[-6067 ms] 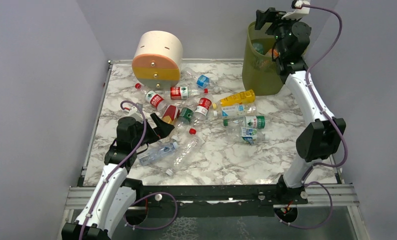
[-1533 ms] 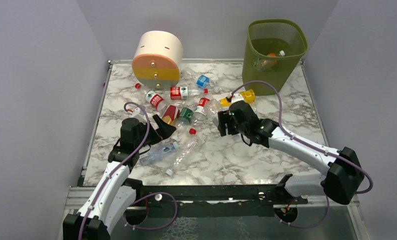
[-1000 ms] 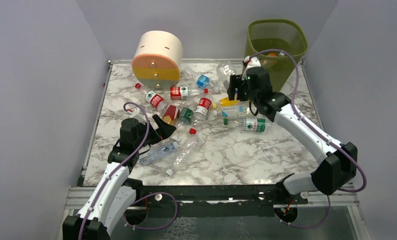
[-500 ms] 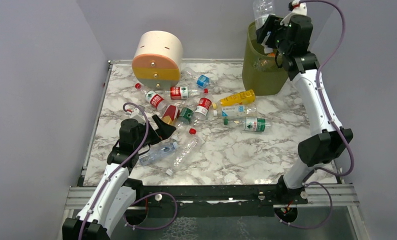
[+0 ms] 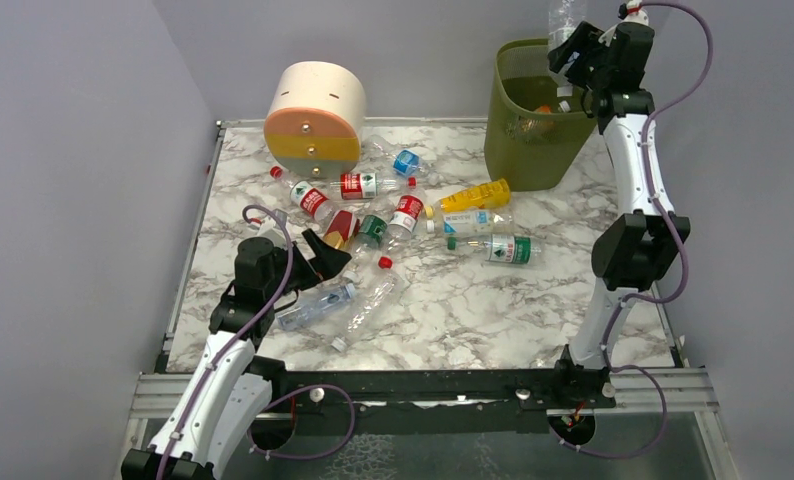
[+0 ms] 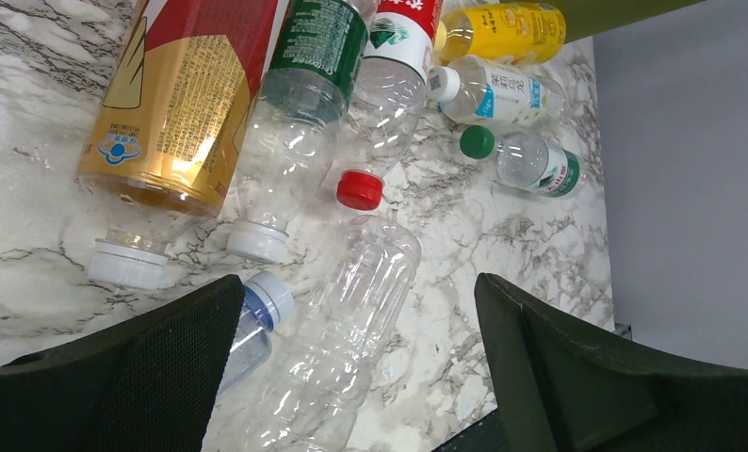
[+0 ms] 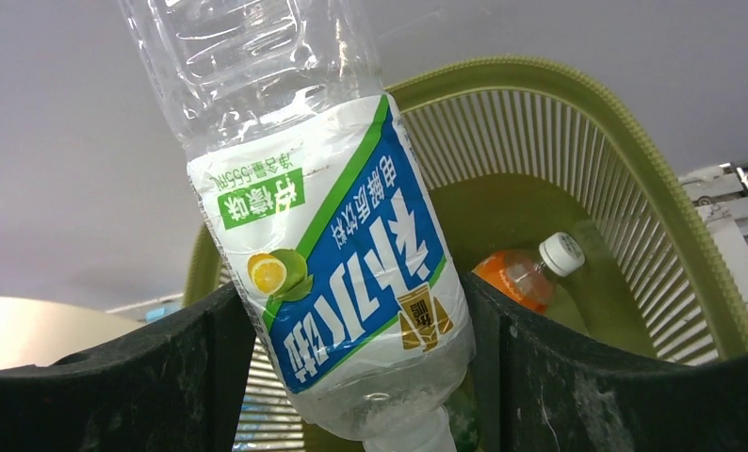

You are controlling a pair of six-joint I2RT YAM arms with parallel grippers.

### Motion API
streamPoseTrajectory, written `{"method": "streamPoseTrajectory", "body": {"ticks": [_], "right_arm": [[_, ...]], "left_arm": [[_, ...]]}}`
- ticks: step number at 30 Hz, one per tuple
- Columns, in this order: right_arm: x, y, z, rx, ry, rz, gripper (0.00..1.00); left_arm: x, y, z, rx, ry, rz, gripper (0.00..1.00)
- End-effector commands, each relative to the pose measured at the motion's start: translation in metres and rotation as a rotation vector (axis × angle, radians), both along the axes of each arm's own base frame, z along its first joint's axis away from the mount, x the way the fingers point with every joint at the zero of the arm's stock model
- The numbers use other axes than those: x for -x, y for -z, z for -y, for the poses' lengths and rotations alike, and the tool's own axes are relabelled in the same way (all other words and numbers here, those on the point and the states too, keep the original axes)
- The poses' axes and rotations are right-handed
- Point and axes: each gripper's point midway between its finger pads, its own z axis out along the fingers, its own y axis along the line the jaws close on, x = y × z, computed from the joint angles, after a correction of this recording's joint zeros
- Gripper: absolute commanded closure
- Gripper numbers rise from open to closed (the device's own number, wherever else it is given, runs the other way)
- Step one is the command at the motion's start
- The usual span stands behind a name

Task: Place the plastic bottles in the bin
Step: Place the plastic bottle in the trash bin, then pick up the plastic bottle at the center of the board.

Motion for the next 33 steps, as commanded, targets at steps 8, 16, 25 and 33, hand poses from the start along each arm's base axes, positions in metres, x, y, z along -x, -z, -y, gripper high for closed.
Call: {"method": "streamPoseTrajectory", "body": {"ticks": [8,16,25,33], "right_arm": [[-0.006,-0.018,-0.007,-0.049,-0.062,0.036,0.04],[0.051,-0.054,-0.012,-0.017,-0.078,0.081,0.02],[0.129,0.008,-0.037,-0.04,-0.159,-0.037,0.02],[0.168,0.069,-0.052,-0.022,-0.195,-0.162,0.02]], "left_arm": [[-0.003,-0.015,-0.003,-0.021,-0.011,0.031,0.01],[-0.006,-0.01,-0.004,-0.027,-0.017,0.021,0.01],[-0.011,-0.002,-0.001,-0.025,-0.009,0.01,0.01],[-0.014,-0.001,0.001,-0.021,-0.002,0.012,0.01]]}}
